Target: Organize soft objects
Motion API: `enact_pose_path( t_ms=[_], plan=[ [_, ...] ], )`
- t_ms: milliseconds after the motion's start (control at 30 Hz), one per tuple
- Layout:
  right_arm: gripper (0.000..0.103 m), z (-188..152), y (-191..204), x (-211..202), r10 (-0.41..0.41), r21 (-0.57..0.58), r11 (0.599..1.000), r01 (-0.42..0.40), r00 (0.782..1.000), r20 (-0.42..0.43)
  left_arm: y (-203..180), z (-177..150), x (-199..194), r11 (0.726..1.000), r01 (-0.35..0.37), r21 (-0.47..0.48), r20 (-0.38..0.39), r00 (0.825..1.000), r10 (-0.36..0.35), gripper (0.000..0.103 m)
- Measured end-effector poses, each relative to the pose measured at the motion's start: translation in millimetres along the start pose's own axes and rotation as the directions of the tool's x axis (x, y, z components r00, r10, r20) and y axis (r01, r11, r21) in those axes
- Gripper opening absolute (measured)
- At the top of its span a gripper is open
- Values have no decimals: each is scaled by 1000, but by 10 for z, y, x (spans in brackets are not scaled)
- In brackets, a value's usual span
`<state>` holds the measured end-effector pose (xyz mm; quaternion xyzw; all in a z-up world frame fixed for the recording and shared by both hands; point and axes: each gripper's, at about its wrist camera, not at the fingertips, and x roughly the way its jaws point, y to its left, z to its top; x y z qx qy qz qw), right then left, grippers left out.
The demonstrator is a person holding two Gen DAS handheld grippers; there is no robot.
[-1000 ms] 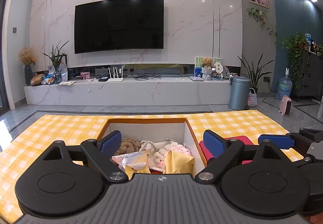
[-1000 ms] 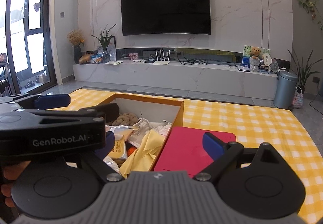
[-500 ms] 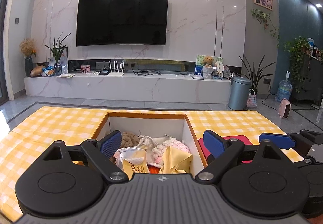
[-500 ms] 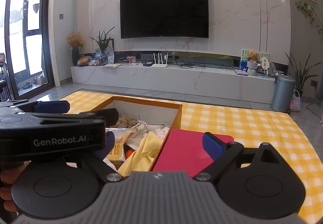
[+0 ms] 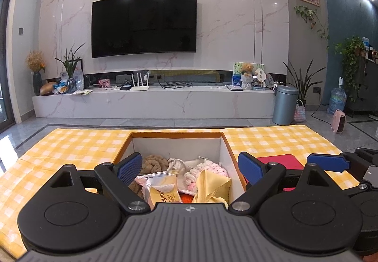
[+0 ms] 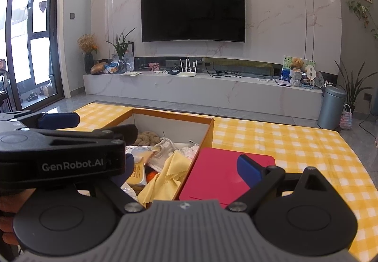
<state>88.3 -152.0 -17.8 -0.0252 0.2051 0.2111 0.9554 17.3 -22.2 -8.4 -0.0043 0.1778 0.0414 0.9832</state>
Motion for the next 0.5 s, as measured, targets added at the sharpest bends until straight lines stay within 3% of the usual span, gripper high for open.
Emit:
enact_pose_path(
  t_ms=[500],
  plan=[
    [92,-25,6,39,-11,-5,1000,11,1000,-15,-24,-7,13,1000,-19,22,-5,1000,19,103]
  ],
)
